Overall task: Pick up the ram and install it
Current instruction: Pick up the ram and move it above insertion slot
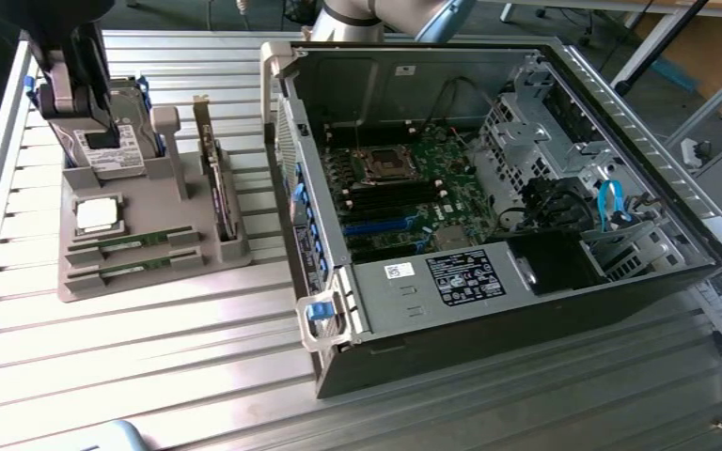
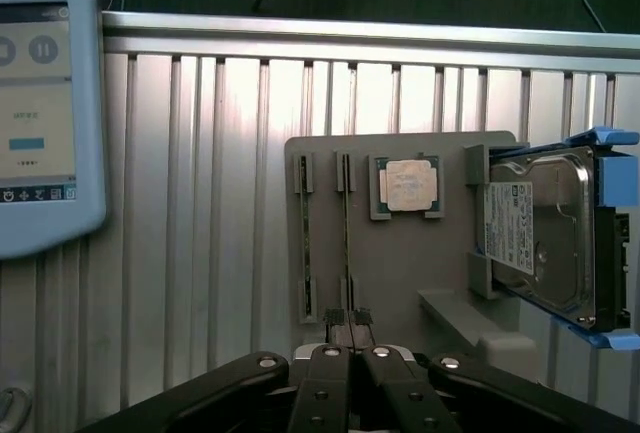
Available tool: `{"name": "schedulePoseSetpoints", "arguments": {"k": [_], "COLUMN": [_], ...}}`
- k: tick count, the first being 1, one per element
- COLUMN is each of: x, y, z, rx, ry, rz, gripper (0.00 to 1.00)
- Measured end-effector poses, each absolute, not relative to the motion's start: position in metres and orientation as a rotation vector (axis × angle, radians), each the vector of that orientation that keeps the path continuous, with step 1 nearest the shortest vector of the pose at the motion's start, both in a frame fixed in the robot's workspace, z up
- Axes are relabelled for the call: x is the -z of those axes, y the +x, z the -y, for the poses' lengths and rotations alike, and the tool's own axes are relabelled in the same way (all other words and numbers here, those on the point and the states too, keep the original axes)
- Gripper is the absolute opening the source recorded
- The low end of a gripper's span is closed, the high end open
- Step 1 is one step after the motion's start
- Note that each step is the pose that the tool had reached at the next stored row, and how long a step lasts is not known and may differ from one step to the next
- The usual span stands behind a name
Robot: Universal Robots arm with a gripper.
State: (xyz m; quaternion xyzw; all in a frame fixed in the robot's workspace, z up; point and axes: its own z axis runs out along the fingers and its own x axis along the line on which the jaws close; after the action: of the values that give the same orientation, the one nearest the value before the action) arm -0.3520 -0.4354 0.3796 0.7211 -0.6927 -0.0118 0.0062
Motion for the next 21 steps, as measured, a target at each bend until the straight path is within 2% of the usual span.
{"name": "schedulePoseSetpoints", "arguments": {"k": [21], "x": [-0.363], "y": [-0.352], "z": [0.435], "rx": [0.037], "ry": [2.257], "rz": [2.168], "gripper": [0.11]}}
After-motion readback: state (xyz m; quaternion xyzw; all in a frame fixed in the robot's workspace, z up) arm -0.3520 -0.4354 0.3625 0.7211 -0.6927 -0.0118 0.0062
